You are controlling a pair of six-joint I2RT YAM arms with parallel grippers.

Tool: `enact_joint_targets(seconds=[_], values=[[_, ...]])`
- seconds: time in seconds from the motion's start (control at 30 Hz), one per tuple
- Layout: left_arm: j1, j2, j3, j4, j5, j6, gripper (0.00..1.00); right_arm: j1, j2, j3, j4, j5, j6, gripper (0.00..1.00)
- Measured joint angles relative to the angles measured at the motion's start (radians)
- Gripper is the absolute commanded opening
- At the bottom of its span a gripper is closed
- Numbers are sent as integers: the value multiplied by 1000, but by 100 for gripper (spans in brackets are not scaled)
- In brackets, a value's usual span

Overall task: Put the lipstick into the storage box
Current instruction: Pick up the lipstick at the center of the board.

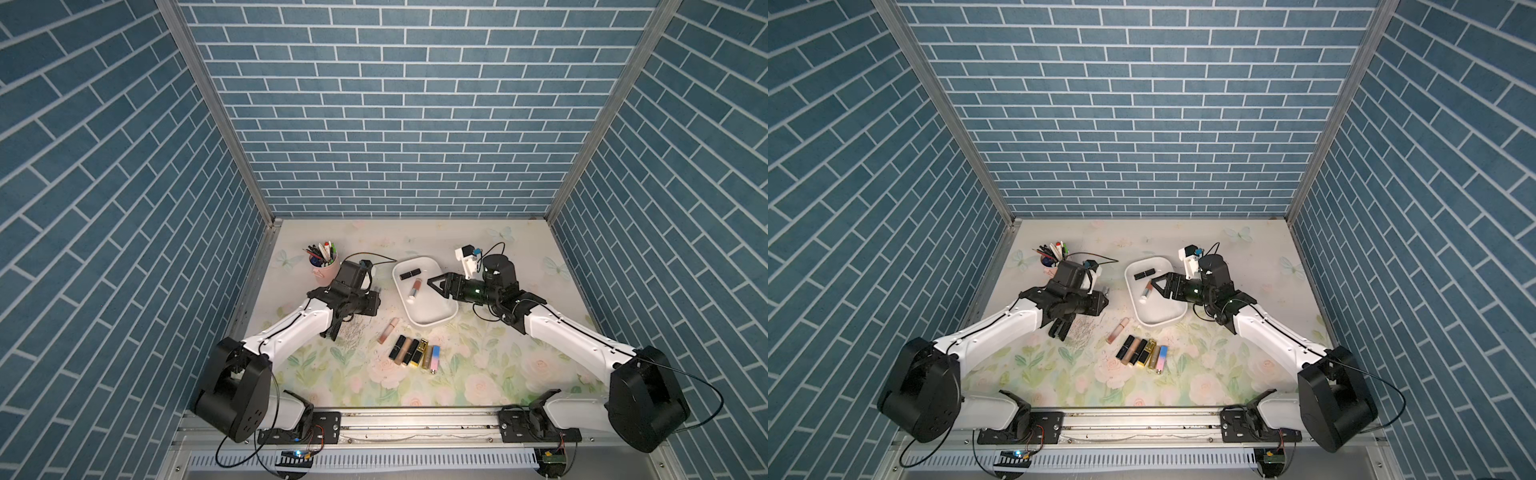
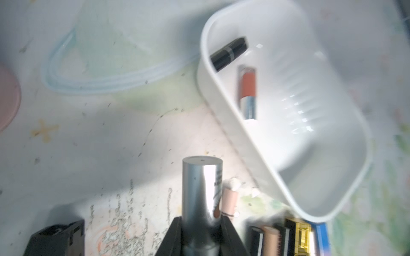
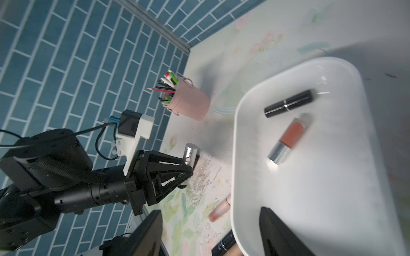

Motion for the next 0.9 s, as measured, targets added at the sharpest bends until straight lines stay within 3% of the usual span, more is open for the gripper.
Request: enact_joint_targets(seconds=[0.4,0.6,0.9], values=[[0,-136,11,185,443,-36,19,0,15,0,288,-273,10,68],[0,-163,11,231,522,-67,19,13,32,1,358,-325,35,66],[0,-166,-4,253,550,-95,19,72,60,53,381,-338,39,66]])
